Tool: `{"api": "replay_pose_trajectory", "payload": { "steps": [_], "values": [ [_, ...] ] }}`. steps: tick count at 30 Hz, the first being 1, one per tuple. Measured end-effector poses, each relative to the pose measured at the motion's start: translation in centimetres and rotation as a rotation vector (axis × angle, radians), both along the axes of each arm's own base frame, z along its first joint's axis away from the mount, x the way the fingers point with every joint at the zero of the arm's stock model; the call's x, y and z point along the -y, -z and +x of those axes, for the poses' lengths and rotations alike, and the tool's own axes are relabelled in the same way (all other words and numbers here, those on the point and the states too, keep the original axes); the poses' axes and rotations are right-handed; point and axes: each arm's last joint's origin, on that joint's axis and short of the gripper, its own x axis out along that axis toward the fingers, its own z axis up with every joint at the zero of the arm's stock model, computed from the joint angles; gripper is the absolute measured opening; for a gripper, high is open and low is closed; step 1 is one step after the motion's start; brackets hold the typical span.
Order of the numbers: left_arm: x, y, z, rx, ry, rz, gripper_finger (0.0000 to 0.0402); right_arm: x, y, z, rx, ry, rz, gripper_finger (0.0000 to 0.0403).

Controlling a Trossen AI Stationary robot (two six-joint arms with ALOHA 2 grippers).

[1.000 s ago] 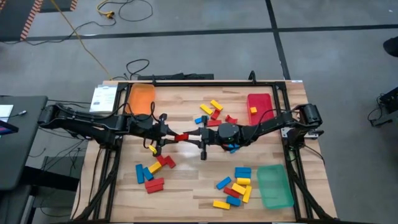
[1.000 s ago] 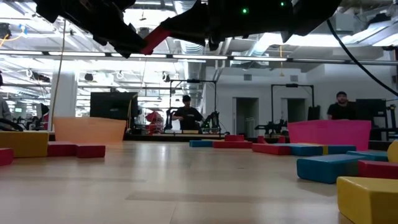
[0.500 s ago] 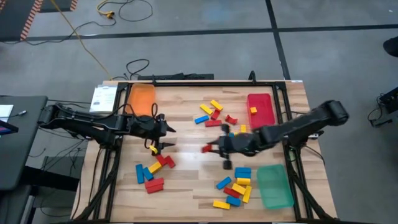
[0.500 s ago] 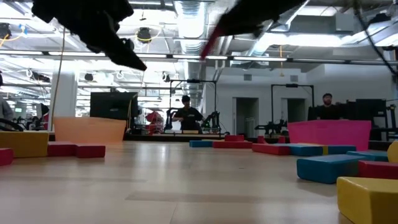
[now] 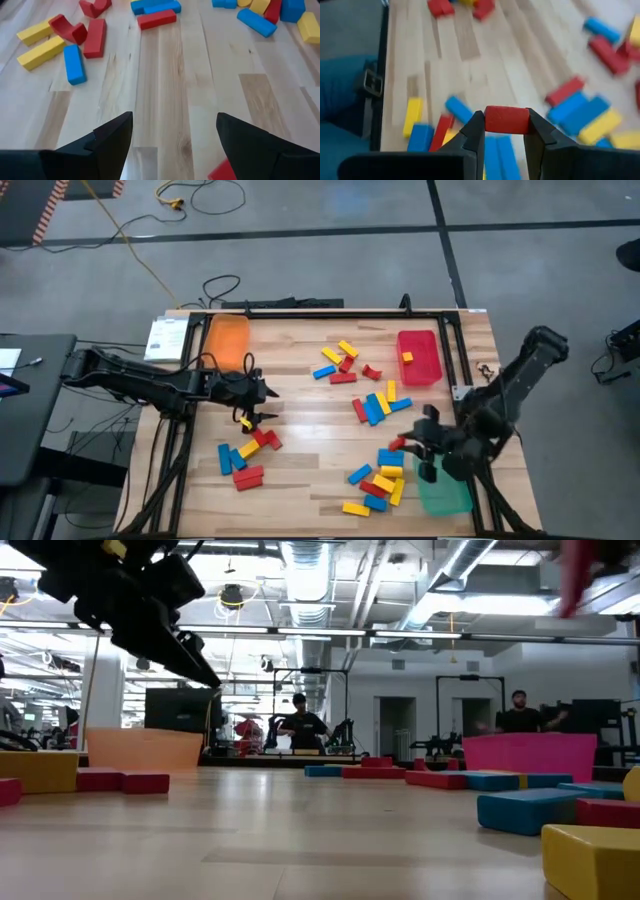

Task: Sort blocks
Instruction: Put the red rectangle block into the green bin

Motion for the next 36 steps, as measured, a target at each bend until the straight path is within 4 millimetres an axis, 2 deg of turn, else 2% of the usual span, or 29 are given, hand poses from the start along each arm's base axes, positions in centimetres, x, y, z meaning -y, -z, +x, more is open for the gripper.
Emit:
{"api": "replay_pose_trajectory", "payload": {
  "steps": [10,19,25,36],
  "values": [
    [0.0,0.1,0.0,-0.002,-0.017,-0.026,0.0281,-3.7,2.1,-3.7,-0.101,0.085,0.157,0.0093],
    [0.0,0.1,0.0,0.001,-0.026,-0.040,0.0281,-4.8,3.8,-6.0,-0.189,0.164,0.152,0.0093],
    [0.0,0.1,0.0,0.000,-0.031,-0.047,0.0281,-4.7,4.9,-6.2,-0.244,0.216,0.051,0.0093],
    [0.0,0.2,-0.1,-0.007,-0.032,-0.049,0.0281,-5.1,7.3,-4.8,-0.324,0.283,-0.069,0.0093]
  ]
}}
